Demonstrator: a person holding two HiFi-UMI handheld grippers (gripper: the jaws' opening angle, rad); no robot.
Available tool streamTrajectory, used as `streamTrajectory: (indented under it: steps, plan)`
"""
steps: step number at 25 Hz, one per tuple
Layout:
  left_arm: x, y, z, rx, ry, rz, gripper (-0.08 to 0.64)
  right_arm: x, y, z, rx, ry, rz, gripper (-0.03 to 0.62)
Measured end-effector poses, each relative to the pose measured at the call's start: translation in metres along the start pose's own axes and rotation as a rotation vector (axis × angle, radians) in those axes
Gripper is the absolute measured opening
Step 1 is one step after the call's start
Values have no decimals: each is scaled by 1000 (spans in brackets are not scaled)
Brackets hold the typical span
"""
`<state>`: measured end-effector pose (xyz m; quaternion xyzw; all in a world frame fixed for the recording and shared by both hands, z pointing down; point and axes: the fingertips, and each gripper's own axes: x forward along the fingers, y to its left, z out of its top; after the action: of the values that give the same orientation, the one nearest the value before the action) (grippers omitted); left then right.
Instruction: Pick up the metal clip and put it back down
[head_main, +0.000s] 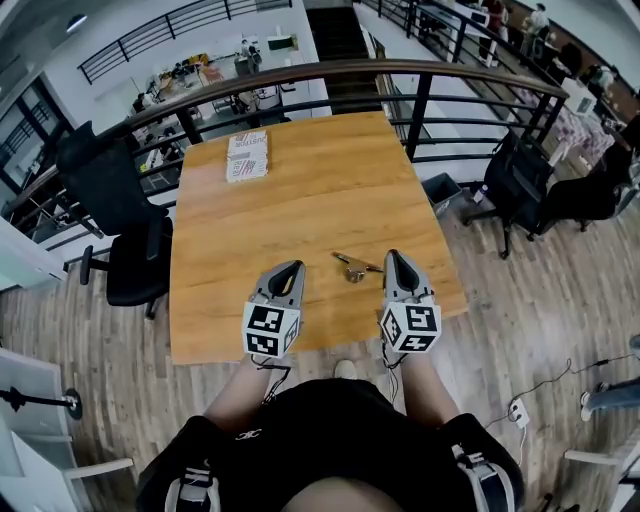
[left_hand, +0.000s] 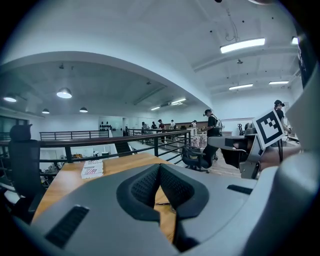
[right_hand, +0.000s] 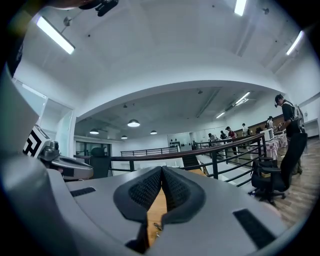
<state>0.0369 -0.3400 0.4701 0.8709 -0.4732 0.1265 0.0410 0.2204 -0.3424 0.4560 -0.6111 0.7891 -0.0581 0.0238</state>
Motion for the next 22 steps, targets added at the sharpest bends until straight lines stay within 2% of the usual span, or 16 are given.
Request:
streamTrajectory:
  steps: [5, 10, 15, 17, 22]
  plan:
    - [19, 25, 0, -15, 1, 11, 14, 38, -8, -7, -12, 36, -3, 15]
    - [34, 54, -10, -45, 9, 8, 14, 67, 6, -29, -52, 111, 34, 15]
    - [37, 73, -12, -61, -6, 9, 14, 82, 23, -42, -182, 149, 76, 17]
    - [39, 79, -18, -64, 3, 9, 14, 90, 28, -50, -240, 175, 98, 81]
    - [36, 100, -29, -88, 26, 29, 14, 109, 40, -82, -351, 291, 145, 162]
